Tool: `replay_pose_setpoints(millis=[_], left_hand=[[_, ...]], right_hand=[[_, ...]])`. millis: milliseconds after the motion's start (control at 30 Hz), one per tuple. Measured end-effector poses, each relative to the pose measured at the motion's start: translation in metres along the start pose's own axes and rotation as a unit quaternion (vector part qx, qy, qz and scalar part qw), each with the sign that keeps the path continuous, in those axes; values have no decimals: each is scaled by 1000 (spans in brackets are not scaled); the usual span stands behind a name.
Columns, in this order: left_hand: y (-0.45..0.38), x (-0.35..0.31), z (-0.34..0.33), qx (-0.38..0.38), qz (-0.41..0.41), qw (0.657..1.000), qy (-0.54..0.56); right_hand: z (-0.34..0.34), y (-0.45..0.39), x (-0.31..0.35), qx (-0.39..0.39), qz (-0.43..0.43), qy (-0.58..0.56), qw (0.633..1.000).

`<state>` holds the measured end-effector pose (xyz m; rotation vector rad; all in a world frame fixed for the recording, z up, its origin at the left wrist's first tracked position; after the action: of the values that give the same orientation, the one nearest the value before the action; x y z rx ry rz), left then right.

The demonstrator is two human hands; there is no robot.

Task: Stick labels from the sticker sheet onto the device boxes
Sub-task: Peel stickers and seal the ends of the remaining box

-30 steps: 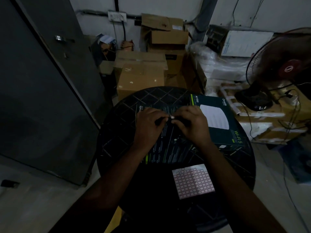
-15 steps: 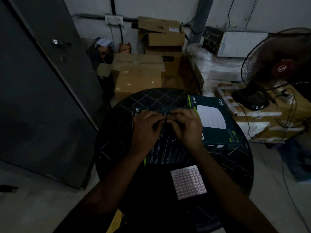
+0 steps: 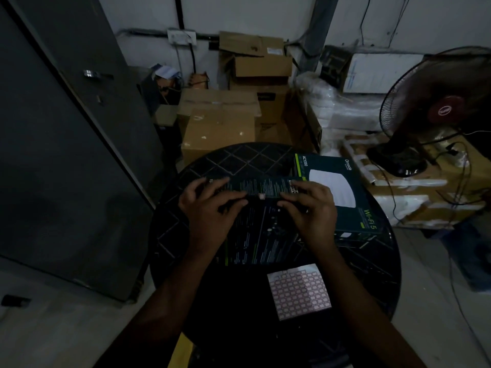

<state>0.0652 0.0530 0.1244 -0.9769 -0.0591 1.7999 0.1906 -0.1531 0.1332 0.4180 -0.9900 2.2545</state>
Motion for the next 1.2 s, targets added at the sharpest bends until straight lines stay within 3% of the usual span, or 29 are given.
replay_pose_setpoints(millis=[167,233,367,500,567,633,733,800,867,933,1033,1200], left_hand=[[2,27,8,15,29,990,140],[2,35,12,17,37,980,195],[2,58,12,62,111,919,374],[1,65,9,85,127,889,432],[1,62,10,80,115,897,419],[2,54,18,58,92,932,347],[1,24,31,55,27,997,49],[-3,-9,33,81,-26,987,-139],[-8,-47,31,120,-105,963,-215],[-13,-76,26,162,-166,942,-241],[-31,-79,29,197,-151,943,-223],[-48,-46,43,223,-119,967,-18]], right_hand=[[12,4,-17,-11,-87,-151,985],[18,3,-28,18,-94,-207,974],[22,-1,-45,59,-111,-262,957],[11,0,-65,73,-125,-316,938],[-8,11,-78,152,-167,-323,919],[-33,25,-77,255,-200,-287,901],[-52,25,-60,256,-191,-310,896],[-53,13,-43,244,-164,-313,903],[-54,-3,-18,256,-104,-299,913],[-49,-18,16,273,-17,-265,925],[-40,-34,42,261,75,-194,943],[-31,-41,43,271,110,-100,951]])
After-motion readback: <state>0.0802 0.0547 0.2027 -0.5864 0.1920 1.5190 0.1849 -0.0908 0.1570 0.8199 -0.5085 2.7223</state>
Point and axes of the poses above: each hand's wrist, its own y-axis away from the middle knuckle, its own z-axis out of the back of the hand, x = y × z, the point moved 7 cm from there along -y, towards the middle knuckle, and after that the axes turned 11 degrees about x, right-handed, at the moved point
